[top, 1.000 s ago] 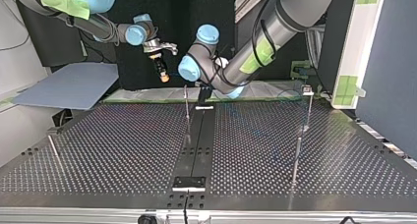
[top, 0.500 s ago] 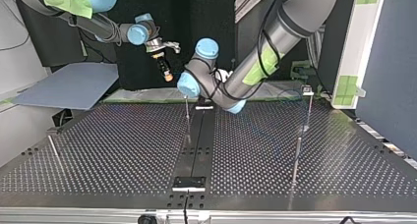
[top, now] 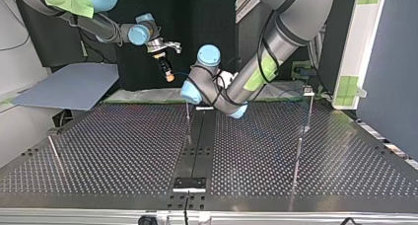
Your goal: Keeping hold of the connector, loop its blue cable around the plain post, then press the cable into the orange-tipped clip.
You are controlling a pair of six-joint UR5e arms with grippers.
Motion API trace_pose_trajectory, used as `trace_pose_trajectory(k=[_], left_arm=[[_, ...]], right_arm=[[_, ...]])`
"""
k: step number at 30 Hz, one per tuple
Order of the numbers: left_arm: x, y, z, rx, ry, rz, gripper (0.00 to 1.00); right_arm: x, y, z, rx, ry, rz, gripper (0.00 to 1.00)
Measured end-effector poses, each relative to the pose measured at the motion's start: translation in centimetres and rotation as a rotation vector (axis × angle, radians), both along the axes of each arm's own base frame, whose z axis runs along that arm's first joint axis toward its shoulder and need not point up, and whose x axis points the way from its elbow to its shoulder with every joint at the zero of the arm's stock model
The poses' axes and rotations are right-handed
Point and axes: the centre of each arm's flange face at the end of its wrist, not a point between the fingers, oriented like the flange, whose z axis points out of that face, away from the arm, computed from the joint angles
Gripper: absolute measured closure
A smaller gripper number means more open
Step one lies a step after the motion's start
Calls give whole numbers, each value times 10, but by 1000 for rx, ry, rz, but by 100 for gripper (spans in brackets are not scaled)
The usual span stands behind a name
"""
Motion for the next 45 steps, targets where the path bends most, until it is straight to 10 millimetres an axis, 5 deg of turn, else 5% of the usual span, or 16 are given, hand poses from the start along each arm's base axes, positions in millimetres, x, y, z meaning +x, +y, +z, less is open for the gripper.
trace_pose_trajectory(k=[15,31,45], left_arm=[[13,4,30,19,58,2,0],[12,-1,-14,125,217,-53,0],[28,0,5,87,225,-39,0]], right_arm=[[3,1,0,2,-2,7,100],[7,2,1,3,-1,16,100],[11,3,2,1,0,25,100]])
